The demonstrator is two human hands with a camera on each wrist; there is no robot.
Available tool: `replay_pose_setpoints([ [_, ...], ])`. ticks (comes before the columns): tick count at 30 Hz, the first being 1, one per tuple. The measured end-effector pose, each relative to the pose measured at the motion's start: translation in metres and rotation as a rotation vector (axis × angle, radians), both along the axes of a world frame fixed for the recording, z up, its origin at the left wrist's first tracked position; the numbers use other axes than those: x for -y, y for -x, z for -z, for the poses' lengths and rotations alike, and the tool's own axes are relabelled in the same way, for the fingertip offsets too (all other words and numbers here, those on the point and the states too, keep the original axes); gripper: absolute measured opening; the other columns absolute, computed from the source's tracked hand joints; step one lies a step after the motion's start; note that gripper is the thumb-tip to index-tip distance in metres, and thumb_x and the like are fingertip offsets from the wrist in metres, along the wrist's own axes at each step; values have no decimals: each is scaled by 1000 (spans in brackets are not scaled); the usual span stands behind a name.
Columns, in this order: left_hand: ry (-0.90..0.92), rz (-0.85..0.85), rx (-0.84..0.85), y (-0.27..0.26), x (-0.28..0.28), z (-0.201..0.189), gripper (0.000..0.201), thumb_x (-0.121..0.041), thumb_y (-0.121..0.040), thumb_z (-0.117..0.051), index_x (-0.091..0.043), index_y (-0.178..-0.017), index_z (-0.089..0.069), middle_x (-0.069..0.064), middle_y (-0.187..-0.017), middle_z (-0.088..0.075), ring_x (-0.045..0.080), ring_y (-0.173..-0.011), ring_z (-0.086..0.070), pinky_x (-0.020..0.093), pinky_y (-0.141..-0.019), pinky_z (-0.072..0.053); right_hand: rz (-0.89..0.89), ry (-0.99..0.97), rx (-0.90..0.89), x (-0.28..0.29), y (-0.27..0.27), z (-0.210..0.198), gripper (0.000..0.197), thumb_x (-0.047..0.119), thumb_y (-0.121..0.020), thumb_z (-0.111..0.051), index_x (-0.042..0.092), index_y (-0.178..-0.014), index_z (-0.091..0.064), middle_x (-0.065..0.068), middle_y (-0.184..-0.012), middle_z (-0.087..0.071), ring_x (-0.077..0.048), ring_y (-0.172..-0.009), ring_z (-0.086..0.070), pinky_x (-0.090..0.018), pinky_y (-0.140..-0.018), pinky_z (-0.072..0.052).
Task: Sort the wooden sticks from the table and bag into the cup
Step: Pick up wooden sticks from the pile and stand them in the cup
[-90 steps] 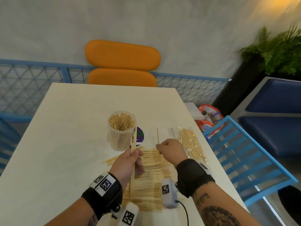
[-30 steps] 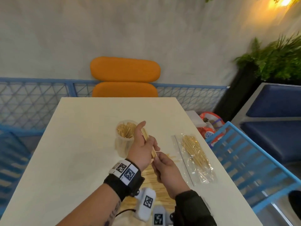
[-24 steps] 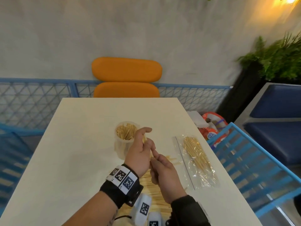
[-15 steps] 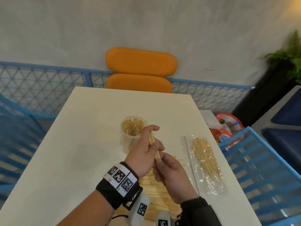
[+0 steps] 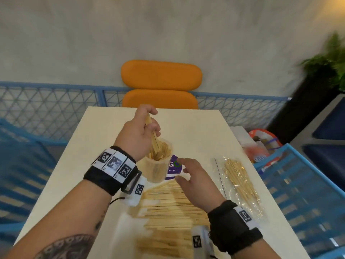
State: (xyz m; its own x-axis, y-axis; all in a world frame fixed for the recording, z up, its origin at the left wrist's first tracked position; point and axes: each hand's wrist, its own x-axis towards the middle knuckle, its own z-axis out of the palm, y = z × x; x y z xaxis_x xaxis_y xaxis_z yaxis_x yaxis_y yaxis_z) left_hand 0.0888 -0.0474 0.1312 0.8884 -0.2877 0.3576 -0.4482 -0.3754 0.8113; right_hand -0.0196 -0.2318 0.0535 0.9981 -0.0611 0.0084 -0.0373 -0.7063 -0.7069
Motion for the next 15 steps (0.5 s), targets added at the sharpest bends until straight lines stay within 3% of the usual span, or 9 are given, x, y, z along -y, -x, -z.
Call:
replay_pose_setpoints([
  [4, -124, 55, 54, -7, -7, 3, 29, -12, -103, -41, -37, -116, -37, -11, -84, -69, 9, -78, -65, 34, -76, -53, -5, 203, 38, -22, -23, -7, 58, 27, -99, -56, 24, -153, -35, 10, -159, -29, -10, -142, -32, -19, -112, -27],
  [7, -165, 92, 64, -6, -6, 13, 26, -13, -103, -40, -34, -119, -37, -11, -86, -68, 6, -75, -63, 29, -69, -47, 2, 289, 0, -35, -30, -8, 61, 26, -100, -55, 23, -156, -30, 7, -164, -21, -14, -145, -31, -23, -113, -28],
  [12, -255, 152, -12, -9, -4, 43, 25, -17, -104, -39, -36, -119, -34, -9, -87, -68, 14, -73, -64, 38, -76, -54, 16, 302, -37, -41, -29, -5, 60, 23, -100, -54, 25, -155, -31, 10, -165, -16, -16, -141, -39, -28, -111, -36],
  [13, -297, 172, -38, -10, -3, 50, 24, -17, -104, -38, -36, -118, -34, -8, -87, -69, 15, -72, -63, 40, -81, -54, 16, 307, -38, -40, -29, -5, 60, 23, -100, -54, 26, -155, -30, 11, -165, -15, -16, -141, -39, -29, -111, -37],
  [14, -352, 195, -59, -11, -4, 57, 21, -17, -104, -36, -35, -115, -37, -9, -87, -69, 13, -75, -63, 42, -93, -50, 14, 314, -36, -40, -29, -4, 61, 22, -100, -52, 27, -156, -29, 11, -165, -15, -16, -140, -39, -29, -111, -38],
  [15, -410, 209, -65, -11, -5, 65, 19, -17, -104, -34, -33, -110, -41, -12, -89, -68, 10, -85, -63, 45, -110, -37, 10, 321, -38, -40, -28, -4, 61, 21, -100, -51, 28, -156, -27, 12, -166, -14, -16, -141, -39, -29, -111, -38],
])
